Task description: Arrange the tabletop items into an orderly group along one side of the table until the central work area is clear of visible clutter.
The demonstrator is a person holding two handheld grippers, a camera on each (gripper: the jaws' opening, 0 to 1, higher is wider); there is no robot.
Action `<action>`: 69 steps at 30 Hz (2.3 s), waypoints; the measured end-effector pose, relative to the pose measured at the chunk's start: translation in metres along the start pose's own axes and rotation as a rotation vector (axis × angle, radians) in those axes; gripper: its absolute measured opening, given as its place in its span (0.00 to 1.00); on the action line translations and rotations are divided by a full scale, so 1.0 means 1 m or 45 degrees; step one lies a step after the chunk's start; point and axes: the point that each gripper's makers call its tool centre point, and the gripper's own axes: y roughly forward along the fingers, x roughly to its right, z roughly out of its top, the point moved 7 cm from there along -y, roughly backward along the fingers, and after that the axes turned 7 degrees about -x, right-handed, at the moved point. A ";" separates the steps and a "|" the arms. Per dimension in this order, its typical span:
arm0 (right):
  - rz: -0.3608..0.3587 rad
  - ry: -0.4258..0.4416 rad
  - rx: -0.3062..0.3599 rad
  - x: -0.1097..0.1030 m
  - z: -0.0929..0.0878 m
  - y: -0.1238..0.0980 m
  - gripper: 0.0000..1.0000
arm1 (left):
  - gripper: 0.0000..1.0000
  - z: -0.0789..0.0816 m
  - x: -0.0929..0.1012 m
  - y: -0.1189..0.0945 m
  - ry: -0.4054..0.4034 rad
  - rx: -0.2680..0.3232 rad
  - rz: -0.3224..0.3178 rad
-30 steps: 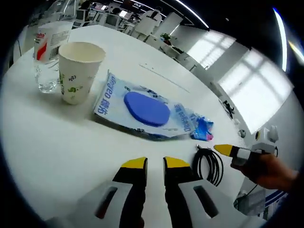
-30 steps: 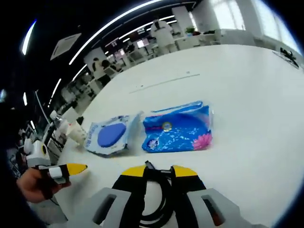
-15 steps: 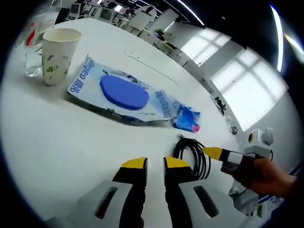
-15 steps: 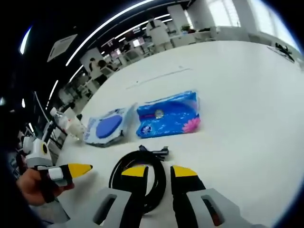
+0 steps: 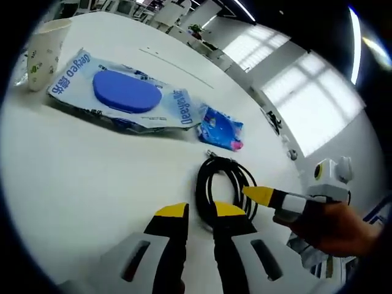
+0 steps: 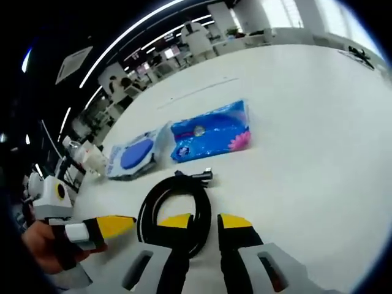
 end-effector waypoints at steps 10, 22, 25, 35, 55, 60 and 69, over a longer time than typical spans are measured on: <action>0.023 -0.018 -0.001 0.002 0.003 0.005 0.04 | 0.00 0.000 -0.001 0.003 0.025 -0.022 0.013; 0.060 -0.087 -0.028 -0.015 0.007 0.016 0.03 | 0.01 0.001 -0.011 -0.012 0.007 0.007 0.065; 0.067 -0.097 -0.025 -0.021 0.009 0.019 0.02 | 0.01 0.000 -0.014 -0.015 0.000 0.012 0.076; 0.064 -0.099 -0.036 -0.025 0.011 0.019 0.04 | 0.01 0.003 -0.017 -0.018 -0.019 0.026 0.079; 0.054 -0.110 -0.002 -0.024 0.017 0.015 0.10 | 0.02 0.017 -0.069 -0.085 -0.033 0.145 0.177; 0.058 -0.140 0.024 -0.033 0.027 0.006 0.11 | 0.02 0.022 -0.096 -0.116 -0.022 0.193 0.251; 0.066 -0.159 0.039 -0.043 0.031 0.003 0.12 | 0.02 0.038 -0.134 -0.160 -0.053 0.297 0.340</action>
